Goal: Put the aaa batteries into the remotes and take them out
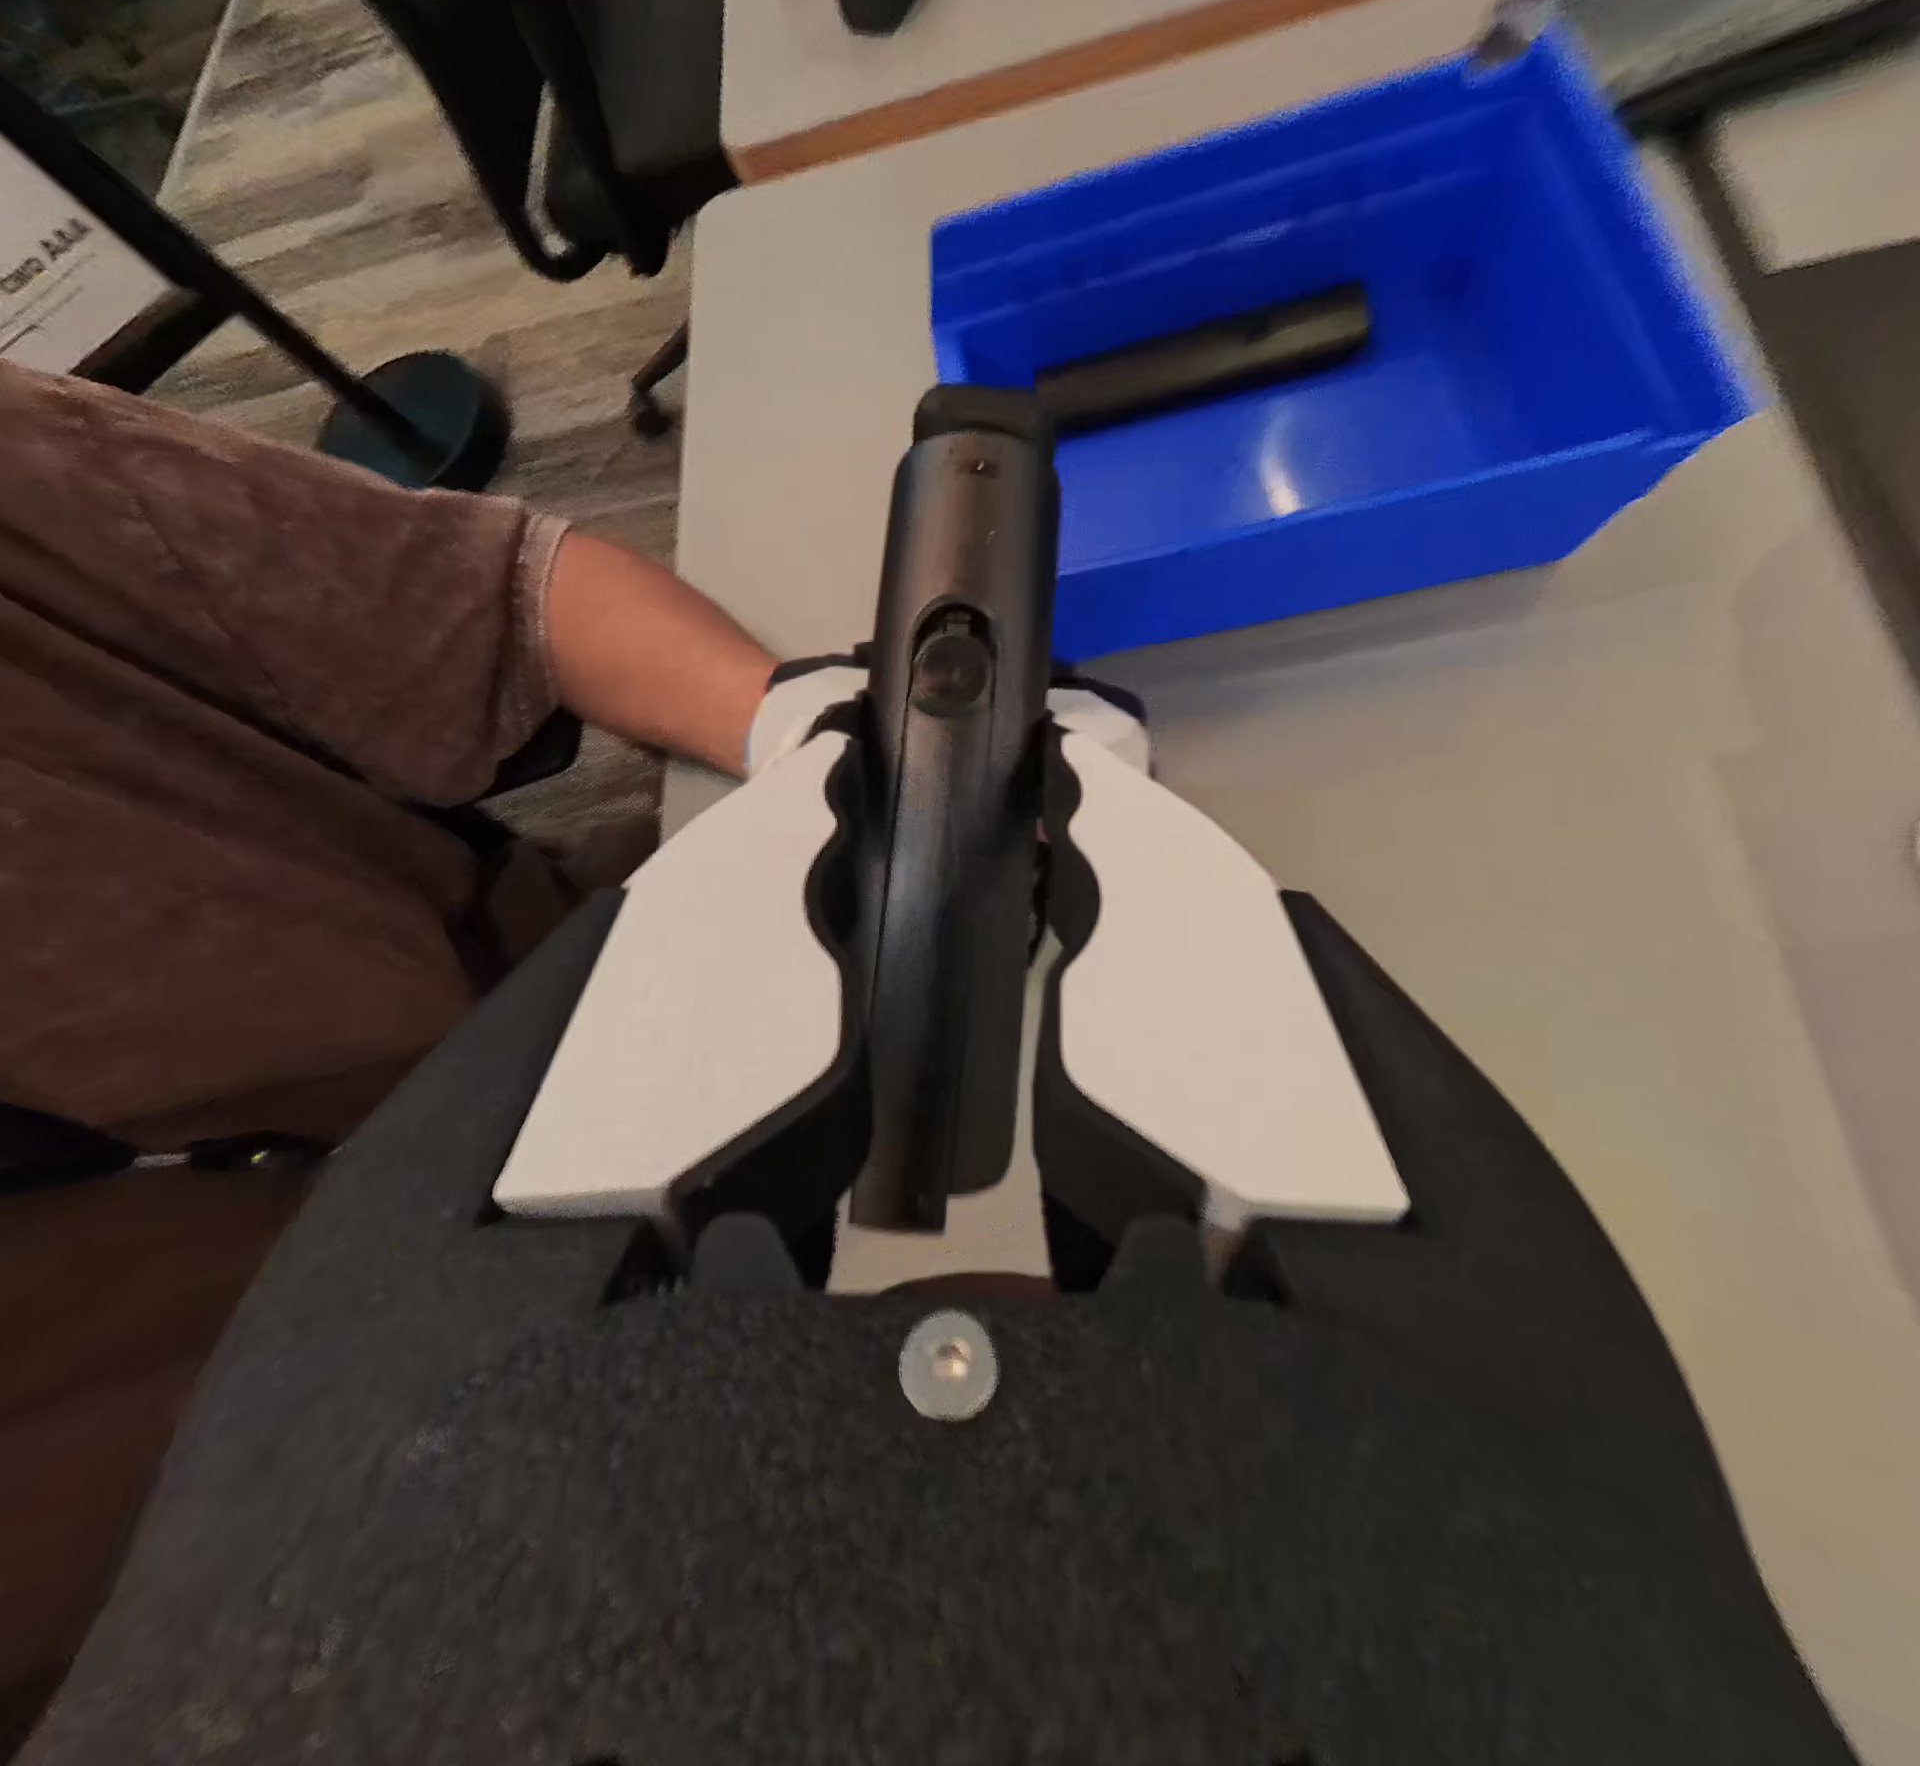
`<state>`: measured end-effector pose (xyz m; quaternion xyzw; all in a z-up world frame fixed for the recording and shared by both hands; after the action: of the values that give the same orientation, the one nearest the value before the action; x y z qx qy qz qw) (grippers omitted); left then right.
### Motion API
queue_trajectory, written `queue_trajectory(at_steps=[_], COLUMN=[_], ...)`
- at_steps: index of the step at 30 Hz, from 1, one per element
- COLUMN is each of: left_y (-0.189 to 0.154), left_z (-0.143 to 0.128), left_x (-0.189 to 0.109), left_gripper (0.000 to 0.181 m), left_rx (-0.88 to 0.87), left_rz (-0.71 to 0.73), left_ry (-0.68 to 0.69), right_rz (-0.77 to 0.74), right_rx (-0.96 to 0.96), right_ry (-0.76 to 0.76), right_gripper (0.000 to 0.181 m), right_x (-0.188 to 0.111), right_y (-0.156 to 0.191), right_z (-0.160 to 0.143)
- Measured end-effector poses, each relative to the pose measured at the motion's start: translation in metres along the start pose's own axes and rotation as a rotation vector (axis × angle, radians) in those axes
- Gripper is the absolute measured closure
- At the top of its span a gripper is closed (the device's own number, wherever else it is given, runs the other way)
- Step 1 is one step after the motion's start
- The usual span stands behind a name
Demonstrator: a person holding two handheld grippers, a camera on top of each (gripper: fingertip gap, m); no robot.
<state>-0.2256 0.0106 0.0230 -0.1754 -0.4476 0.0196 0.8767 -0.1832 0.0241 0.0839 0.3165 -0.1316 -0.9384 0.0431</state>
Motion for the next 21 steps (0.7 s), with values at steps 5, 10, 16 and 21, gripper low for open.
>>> queue_trajectory(at_steps=[5, 10, 16, 21], left_y=[-0.001, -0.002, -0.004, -0.005], left_z=[0.0, -0.002, -0.007, -0.013], left_x=[0.0, 0.001, 0.002, 0.003], left_gripper=[0.121, 0.121, 0.121, 0.121], left_rx=[0.016, 0.02, 0.024, 0.01], left_rz=[-0.003, -0.008, -0.025, -0.038], left_ry=[0.012, 0.022, 0.049, 0.064], right_rz=[-0.259, -0.266, -0.29, -0.164], right_rx=[-0.145, -0.098, -0.066, 0.008], right_ry=[-0.184, -0.397, -0.554, -0.736], right_gripper=[0.149, 0.15, 0.169, 0.181], right_x=[-0.047, -0.042, -0.033, -0.036], right_y=[0.009, 0.022, 0.032, 0.034], right_z=[-0.033, -0.094, -0.13, -0.131])
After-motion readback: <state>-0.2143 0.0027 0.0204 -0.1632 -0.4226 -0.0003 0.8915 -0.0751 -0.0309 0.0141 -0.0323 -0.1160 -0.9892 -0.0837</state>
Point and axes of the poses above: each gripper's, where its closed fingertips meet, x out along the fingers, z out of its top, y = z × x across the jaws, the point moved 4 cm from there along -x, back along the fingers, and after that the axes turned 6 degrees about z, right-handed, at the moved point
